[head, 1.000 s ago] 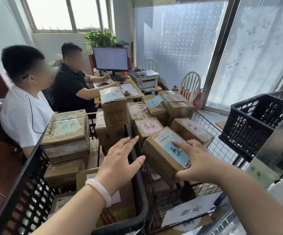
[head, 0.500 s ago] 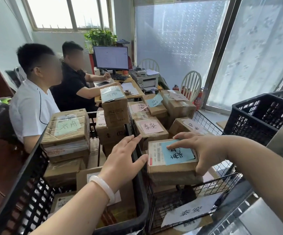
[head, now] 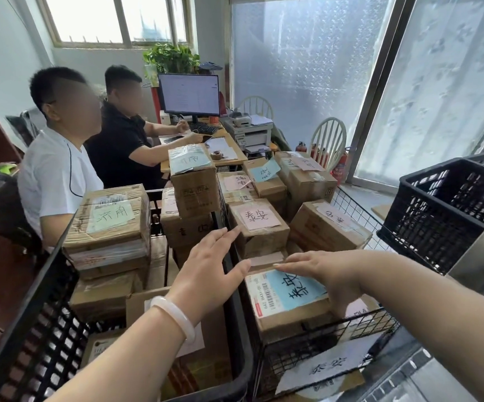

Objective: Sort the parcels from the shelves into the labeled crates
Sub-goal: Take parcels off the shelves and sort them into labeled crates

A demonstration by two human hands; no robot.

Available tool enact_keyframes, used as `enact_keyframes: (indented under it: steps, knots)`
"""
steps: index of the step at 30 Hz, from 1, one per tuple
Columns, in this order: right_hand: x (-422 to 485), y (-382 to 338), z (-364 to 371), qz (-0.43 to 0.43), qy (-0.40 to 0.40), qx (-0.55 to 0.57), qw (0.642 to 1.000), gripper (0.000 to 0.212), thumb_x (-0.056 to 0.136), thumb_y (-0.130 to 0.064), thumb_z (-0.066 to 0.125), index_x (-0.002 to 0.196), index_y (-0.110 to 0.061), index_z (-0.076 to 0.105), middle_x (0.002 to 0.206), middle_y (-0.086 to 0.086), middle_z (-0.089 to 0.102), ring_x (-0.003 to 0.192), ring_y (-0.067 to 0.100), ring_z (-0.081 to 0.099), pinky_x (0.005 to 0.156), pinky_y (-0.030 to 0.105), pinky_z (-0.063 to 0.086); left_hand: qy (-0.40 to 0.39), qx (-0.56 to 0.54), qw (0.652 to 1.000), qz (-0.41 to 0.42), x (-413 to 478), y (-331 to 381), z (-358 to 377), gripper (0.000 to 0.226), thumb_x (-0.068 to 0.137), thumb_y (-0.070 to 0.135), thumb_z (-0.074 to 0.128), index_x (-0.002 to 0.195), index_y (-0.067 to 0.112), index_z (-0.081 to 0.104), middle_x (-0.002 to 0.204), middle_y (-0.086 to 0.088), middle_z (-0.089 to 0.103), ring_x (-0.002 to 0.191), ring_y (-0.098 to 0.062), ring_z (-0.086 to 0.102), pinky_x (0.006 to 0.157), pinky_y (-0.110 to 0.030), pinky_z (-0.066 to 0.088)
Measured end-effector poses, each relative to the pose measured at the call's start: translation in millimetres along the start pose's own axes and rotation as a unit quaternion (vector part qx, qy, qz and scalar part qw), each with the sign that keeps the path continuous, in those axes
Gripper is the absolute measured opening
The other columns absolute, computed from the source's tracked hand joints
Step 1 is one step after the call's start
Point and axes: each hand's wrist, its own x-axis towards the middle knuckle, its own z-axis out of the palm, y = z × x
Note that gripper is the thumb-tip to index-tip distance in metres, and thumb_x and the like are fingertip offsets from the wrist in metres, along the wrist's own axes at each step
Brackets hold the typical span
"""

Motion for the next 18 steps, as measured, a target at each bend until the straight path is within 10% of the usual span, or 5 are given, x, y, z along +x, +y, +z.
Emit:
enact_keyframes:
  steps: [18]
  knots:
    - [11.1,0.2,41.6,0.064,0.218,0.082,0.970,0.100,0.071,-0.051,0.079,0.150,-0.050,0.018,0.159,-0.018,0.018,0.144,0.010,0.020,0.116,0.037,0.020,-0.066,0.024,0.997,0.034,-11.7,5.1,3.5,0.069,0.093,0.056,0.051,0.153,0.044,0.017,0.160,0.012,0.020,0.147,-0.012,0.015,0.120,-0.041,0.021]
